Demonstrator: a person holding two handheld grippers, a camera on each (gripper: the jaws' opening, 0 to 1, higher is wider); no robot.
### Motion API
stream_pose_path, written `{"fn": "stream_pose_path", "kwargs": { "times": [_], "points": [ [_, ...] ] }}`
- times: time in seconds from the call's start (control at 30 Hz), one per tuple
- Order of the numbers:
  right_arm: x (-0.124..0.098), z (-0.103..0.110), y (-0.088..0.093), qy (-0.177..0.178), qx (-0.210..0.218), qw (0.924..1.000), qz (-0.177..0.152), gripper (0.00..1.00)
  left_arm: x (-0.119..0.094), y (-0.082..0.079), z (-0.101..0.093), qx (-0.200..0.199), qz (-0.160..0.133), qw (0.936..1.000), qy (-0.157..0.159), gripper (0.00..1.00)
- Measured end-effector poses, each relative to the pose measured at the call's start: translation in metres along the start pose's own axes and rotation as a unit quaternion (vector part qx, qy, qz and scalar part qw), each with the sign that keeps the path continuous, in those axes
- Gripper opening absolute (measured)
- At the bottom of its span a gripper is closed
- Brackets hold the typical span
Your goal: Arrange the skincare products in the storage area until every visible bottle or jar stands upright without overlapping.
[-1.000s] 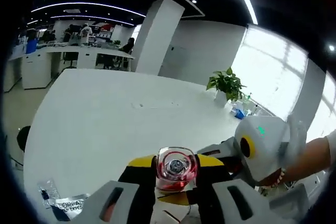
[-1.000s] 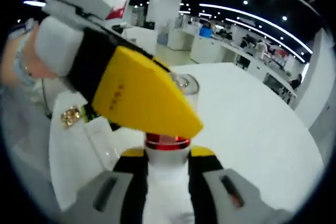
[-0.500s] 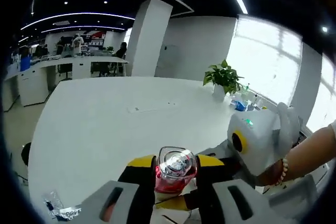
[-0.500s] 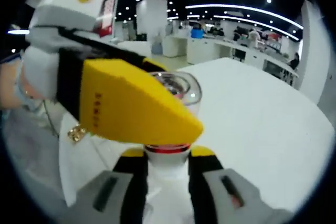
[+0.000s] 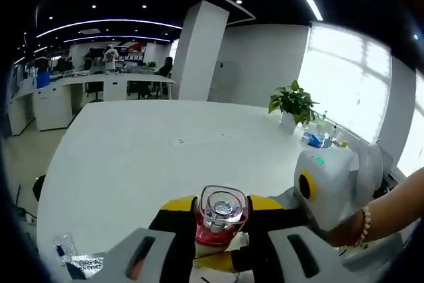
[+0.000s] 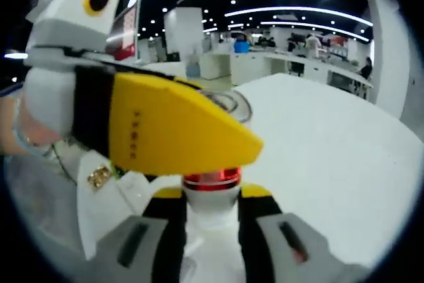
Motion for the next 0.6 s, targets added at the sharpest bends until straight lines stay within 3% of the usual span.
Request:
{"fn": "stream_pose_path", "kwargs": {
  "times": [0.2,0.5,0.57,0.6],
  "points": [
    [-0.002,0.003,0.002,0.020,0.014,0.9996,-0.011,0.27,-0.004,0.004,-0.002,0.003,-0.019,0.9998,-0.010,0.28],
    [-0.005,0.010,0.002,0.054,0.011,0.9985,-0.004,0.26,-0.007,0.005,-0.001,-0.001,-0.024,0.9997,-0.008,0.30],
    [-0.005,0.012,0.002,0.060,0.007,0.9982,-0.002,0.26,-0.012,0.006,-0.001,-0.016,-0.031,0.9994,0.004,0.30],
    [-0.005,0.011,0.002,0.070,0.015,0.9974,-0.001,0.27,-0.016,0.003,-0.002,-0.040,-0.051,0.9978,0.014,0.31]
  ]
}}
Point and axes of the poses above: the point that each gripper's makers call its tool centre point, and the gripper's own axes: x roughly forward along the fingers, z roughly to its left, y roughly out of its underside, the point moved 5 cm from there along -x, roughly backward along the fingers, and after that the axes turned 9 degrees about y, right-handed, at the moved point
